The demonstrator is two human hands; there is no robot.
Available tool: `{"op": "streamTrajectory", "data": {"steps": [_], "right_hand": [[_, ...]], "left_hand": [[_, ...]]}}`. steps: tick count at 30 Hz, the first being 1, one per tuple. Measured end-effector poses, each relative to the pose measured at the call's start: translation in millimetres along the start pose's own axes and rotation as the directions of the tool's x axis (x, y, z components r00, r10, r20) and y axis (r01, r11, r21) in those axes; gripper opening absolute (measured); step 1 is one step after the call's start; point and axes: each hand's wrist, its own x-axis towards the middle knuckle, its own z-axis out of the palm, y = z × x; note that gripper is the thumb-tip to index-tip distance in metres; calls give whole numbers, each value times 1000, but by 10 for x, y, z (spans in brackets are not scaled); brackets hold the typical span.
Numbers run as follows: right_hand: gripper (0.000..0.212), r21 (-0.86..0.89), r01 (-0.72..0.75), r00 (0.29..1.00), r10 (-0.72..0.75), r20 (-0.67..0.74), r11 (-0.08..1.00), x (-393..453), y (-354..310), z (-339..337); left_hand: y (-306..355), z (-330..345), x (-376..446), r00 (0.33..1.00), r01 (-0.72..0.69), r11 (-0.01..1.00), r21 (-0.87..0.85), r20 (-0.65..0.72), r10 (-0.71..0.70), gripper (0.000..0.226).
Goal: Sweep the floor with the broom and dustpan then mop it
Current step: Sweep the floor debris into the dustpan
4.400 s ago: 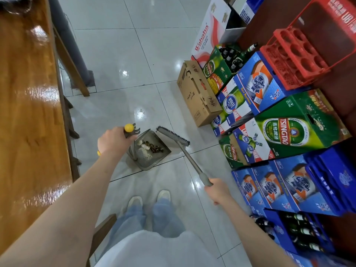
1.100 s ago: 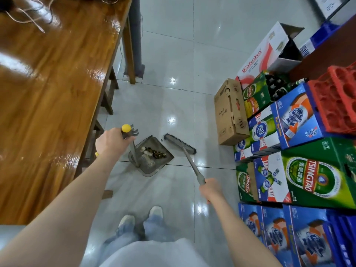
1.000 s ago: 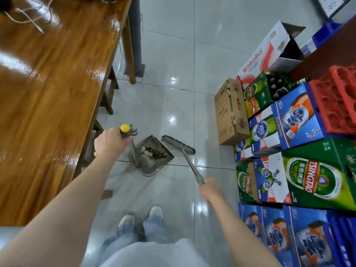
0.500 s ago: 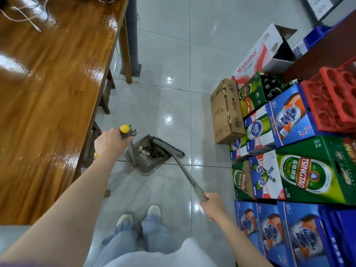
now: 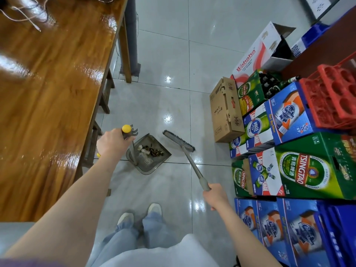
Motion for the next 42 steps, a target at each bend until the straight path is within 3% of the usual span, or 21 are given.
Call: {"op": "streamTrajectory", "data": {"steps": [7,25,42], "right_hand": [[19,51,-20,1000,20,-6,999,-214,115,117],[21,181,-51,991,71,-110,982,-938,408,877],[30,319,-124,976,174,-134,940,-1758,1261,1366]], "left_hand": [[-108,-21,-136,999,-30,1000,-4,17,30,42],[-649,-104,-675,982,-182,983,37,53,180,38],[-782,-1,-1586,952,-301,952,60,68,297,37]]}}
